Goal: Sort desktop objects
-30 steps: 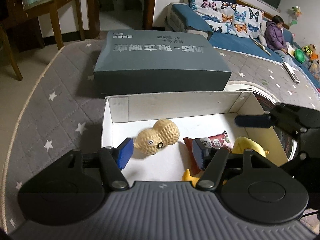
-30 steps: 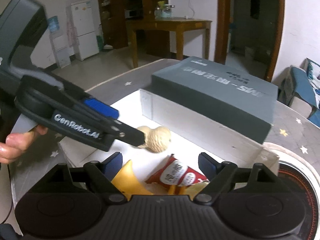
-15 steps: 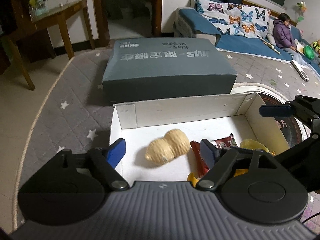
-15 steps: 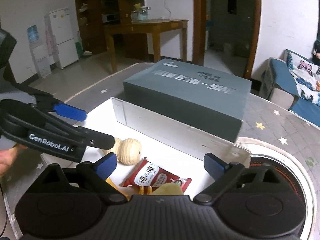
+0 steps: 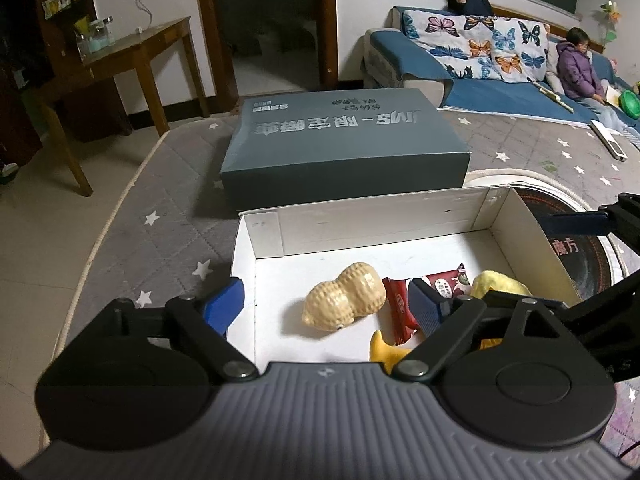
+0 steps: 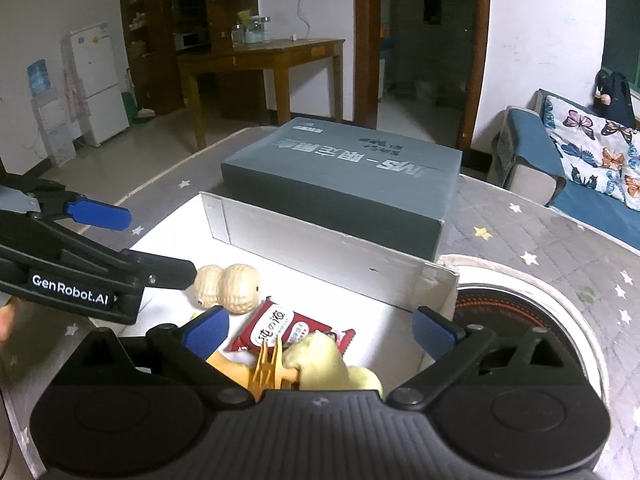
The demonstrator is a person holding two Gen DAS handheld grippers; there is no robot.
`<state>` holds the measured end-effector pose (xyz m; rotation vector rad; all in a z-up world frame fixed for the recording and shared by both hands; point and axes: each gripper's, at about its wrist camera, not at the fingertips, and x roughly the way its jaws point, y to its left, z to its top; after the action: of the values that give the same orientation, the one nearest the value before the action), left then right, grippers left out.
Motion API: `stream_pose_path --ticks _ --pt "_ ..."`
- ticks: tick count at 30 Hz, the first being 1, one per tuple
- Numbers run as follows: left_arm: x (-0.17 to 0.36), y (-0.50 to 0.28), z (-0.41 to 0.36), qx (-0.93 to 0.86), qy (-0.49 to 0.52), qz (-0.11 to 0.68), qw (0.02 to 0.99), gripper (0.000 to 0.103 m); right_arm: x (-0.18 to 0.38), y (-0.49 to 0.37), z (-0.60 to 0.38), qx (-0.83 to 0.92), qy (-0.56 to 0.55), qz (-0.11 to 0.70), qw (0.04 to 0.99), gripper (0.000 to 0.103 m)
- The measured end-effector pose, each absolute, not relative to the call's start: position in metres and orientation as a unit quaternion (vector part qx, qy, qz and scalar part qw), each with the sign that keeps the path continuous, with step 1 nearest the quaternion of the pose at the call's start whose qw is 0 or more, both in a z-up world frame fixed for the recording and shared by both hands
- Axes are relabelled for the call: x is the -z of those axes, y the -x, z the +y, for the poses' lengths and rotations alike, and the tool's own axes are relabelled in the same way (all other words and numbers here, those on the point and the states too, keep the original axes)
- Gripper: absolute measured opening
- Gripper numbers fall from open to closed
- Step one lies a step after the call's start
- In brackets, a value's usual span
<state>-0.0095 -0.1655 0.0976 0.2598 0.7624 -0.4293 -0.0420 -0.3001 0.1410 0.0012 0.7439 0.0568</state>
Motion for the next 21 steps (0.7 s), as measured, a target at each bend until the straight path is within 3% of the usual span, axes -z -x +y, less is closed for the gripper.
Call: stream_pose_path --ticks 21 --pt "-0.107 0.064 -0.16 0.179 -0.129 0.333 0.917 0.095 -0.144 0.082 -0.288 -0.017 0.003 0.351 0.936 0.103"
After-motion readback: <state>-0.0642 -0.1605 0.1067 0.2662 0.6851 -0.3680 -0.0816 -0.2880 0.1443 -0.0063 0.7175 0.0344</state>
